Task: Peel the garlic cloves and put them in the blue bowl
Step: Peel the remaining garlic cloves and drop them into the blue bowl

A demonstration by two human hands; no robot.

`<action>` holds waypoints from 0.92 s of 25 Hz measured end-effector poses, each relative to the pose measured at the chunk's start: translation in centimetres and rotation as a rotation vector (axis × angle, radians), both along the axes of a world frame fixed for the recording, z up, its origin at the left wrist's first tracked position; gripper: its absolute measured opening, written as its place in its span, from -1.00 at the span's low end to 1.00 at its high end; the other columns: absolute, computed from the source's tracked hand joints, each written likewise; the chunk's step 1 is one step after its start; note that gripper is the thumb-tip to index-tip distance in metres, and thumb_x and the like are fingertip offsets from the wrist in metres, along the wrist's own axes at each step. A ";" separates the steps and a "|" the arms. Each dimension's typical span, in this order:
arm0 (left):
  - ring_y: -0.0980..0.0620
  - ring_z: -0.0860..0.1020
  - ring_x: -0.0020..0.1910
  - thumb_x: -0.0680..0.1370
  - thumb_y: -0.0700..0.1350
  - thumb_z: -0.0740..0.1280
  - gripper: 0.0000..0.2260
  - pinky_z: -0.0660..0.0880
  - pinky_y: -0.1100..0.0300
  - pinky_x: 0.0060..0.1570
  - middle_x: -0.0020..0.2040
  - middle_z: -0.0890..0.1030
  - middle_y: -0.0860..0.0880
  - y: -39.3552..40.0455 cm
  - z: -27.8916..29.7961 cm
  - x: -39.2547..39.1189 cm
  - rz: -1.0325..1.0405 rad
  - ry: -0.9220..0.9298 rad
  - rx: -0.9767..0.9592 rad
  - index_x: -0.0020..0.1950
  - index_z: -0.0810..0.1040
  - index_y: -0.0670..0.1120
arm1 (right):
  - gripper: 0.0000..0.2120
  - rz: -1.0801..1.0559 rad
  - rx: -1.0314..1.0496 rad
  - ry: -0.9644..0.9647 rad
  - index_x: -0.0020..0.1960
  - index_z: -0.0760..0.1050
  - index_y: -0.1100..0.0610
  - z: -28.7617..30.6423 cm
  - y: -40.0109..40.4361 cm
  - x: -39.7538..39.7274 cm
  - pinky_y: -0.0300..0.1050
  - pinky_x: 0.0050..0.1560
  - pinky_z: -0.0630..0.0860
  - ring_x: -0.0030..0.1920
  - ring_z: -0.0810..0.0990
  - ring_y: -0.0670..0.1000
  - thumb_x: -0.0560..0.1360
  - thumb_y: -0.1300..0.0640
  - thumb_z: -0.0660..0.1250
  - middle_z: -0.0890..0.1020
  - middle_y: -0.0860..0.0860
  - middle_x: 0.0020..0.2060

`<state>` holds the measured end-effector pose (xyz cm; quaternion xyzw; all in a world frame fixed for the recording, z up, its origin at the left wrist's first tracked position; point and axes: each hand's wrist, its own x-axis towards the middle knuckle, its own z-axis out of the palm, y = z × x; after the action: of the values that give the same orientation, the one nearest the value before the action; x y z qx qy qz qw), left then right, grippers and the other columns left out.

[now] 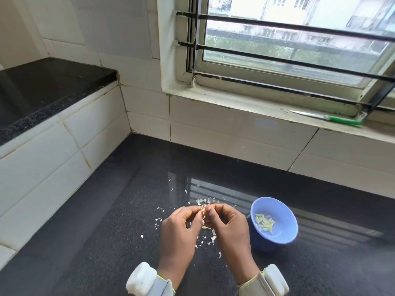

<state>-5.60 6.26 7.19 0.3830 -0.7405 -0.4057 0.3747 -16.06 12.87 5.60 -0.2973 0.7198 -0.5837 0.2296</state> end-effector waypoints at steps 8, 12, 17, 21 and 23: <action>0.13 0.51 -0.29 0.47 0.00 0.25 -0.79 0.42 0.25 -0.24 -0.29 0.59 0.10 -1.3 -0.9 -0.1 -0.069 -0.124 -0.351 -0.19 0.63 -0.04 | -0.87 0.042 -0.028 -0.178 -0.19 0.68 0.13 0.4 -0.4 0.0 0.14 -0.09 0.64 -0.25 0.70 0.07 0.50 0.12 0.43 0.72 0.09 -0.29; 0.15 0.50 -0.33 0.42 0.01 0.26 -0.78 0.44 0.23 -0.32 -0.36 0.59 0.09 -1.6 -0.1 -0.3 -0.078 -0.061 -0.254 -0.27 0.64 -0.06 | -0.84 0.152 -0.081 -0.319 -0.17 0.66 0.22 0.9 -0.2 -0.7 -0.17 -0.22 0.58 -0.26 0.63 0.01 0.48 0.15 0.38 0.70 0.14 -0.27; 0.20 0.52 -0.35 0.44 -0.01 0.34 -0.85 0.40 0.38 -0.38 -0.38 0.60 0.11 -1.6 0.3 -0.2 -0.106 -0.071 -0.077 -0.24 0.66 -0.03 | -0.84 0.256 -0.123 -0.337 -0.19 0.66 0.18 0.9 0.2 -1.6 -0.15 -0.19 0.54 -0.27 0.56 0.02 0.50 0.14 0.37 0.64 0.12 -0.31; 0.24 0.50 -0.44 0.54 -0.25 0.30 -0.81 0.35 0.38 -0.44 -0.39 0.63 0.04 -1.0 0.5 -0.8 -0.083 0.099 0.510 -0.22 0.65 -0.13 | -0.83 0.207 -0.112 -0.325 -0.19 0.64 0.19 0.7 0.1 -1.4 -0.12 -0.18 0.55 -0.28 0.58 0.03 0.53 0.19 0.34 0.66 0.11 -0.32; 0.16 0.55 -0.35 0.56 -0.19 0.28 -0.80 0.36 0.35 -0.43 -0.35 0.64 -0.01 -0.8 0.9 -1.1 -0.095 0.191 0.647 -0.21 0.64 -0.17 | -0.85 0.136 -0.057 -0.192 -0.18 0.63 0.15 0.4 0.0 -1.1 -0.04 -0.16 0.60 -0.26 0.64 0.05 0.55 0.19 0.36 0.69 0.09 -0.29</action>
<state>-6.66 5.50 8.07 0.4076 -0.5519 -0.6705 0.2822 -17.18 12.82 6.00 -0.2947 0.6559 -0.6127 0.3280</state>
